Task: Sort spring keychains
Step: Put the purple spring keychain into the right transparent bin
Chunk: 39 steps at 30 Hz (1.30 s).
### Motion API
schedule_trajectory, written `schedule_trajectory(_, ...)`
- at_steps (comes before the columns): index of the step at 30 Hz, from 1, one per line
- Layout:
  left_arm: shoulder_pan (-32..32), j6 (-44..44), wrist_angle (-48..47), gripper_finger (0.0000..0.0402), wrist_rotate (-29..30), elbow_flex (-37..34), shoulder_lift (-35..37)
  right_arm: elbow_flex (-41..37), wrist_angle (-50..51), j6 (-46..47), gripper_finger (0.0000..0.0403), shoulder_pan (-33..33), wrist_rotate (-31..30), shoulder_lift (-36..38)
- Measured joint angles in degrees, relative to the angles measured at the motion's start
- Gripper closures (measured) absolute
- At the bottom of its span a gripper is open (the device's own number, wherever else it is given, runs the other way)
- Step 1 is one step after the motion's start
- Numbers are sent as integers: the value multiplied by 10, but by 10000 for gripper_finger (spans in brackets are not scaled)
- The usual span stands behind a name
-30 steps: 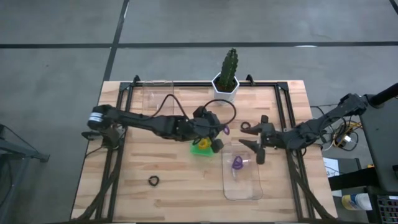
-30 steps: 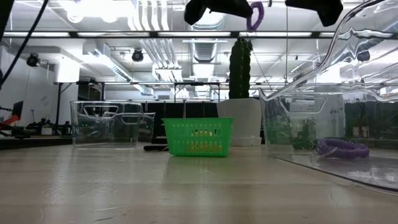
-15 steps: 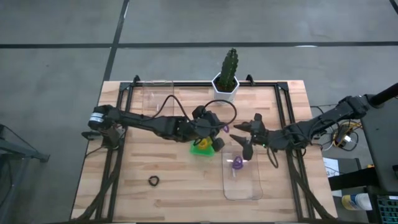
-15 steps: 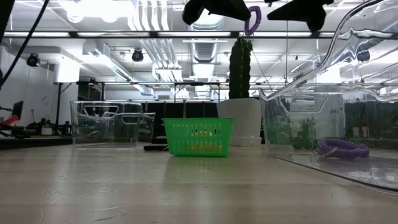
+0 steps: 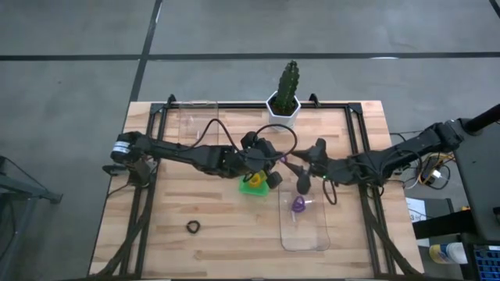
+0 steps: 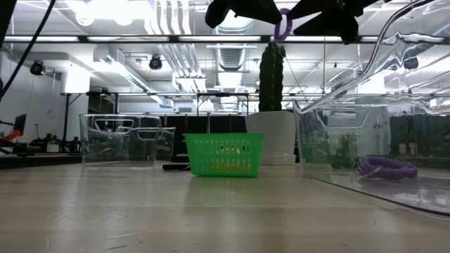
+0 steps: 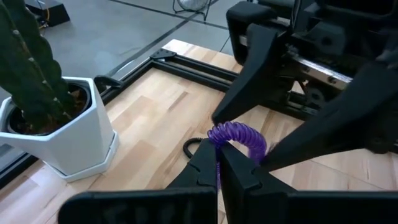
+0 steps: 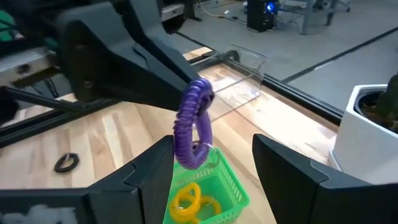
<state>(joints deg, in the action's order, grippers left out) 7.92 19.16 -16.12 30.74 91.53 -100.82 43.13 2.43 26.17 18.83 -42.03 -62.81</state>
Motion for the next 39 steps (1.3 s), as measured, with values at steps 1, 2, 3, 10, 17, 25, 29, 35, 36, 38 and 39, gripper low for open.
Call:
schedule_trajectory(1,0,0,0,401,0,0,0,0,0,0,191,-2,0,-2)
schedule_trajectory(2,0,0,0,401,0,0,0,0,-3,0,191,-4,0,-3)
schedule_trajectory(3,0,0,0,401,0,0,0,0,-6,-1,191,-6,0,-5)
schedule_trajectory(10,0,1,0,401,0,0,0,0,-20,-2,192,-13,1,-12)
schedule_trajectory(17,0,2,0,401,-7,0,0,0,-21,-2,244,-17,0,-10)
schedule_trajectory(25,0,2,0,400,-16,0,1,0,-23,-5,374,-16,1,-10)
schedule_trajectory(29,0,1,-4,387,-16,0,1,0,-24,-8,381,-16,1,-10)
schedule_trajectory(35,0,-1,-5,369,-16,0,1,0,-23,-7,383,-16,2,-10)
schedule_trajectory(36,0,-2,-5,365,-16,0,1,0,-23,-7,383,-16,2,-10)
schedule_trajectory(38,0,-11,-7,357,-16,0,1,0,-23,-7,383,-16,2,-10)
schedule_trajectory(39,0,-13,-8,352,-16,0,1,0,-23,-6,383,-16,2,-10)
